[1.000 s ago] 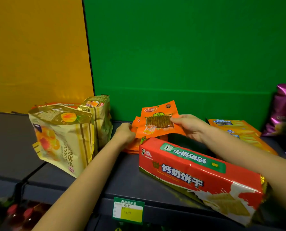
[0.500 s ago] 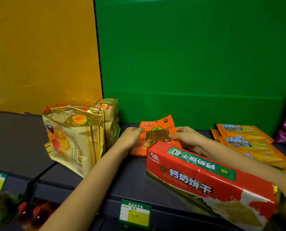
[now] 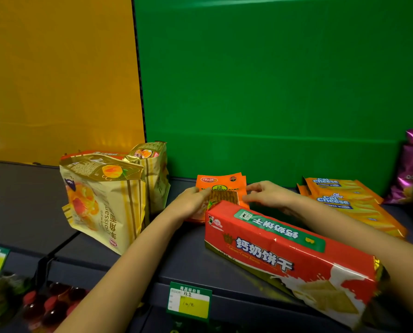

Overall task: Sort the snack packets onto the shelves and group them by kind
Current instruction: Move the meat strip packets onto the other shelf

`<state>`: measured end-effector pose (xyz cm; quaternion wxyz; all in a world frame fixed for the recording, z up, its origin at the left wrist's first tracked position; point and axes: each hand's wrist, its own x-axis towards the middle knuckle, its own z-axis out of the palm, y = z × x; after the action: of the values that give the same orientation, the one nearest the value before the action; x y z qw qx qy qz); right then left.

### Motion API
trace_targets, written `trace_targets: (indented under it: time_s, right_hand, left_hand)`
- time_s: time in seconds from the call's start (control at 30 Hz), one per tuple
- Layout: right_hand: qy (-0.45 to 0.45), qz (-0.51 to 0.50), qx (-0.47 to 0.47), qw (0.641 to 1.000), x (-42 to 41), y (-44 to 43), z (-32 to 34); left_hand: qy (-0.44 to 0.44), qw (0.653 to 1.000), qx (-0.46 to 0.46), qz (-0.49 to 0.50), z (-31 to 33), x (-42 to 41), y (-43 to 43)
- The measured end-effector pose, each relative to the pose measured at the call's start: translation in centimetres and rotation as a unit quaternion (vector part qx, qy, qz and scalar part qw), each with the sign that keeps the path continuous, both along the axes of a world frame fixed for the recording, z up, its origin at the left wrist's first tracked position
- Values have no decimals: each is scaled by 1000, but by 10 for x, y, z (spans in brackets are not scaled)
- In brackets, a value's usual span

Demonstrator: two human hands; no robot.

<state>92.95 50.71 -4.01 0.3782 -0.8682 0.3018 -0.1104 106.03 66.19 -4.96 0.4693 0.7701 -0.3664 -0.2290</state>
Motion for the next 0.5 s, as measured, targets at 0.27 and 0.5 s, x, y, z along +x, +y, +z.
trace_targets:
  time_s: [0.27, 0.5]
  right_hand:
    - [-11, 18, -65, 998, -56, 33, 64]
    - [124, 33, -195, 972, -118, 111, 87]
  left_hand:
    - [-149, 988, -38, 13, 11, -17, 20]
    - [-190, 973, -124, -44, 17, -29, 54]
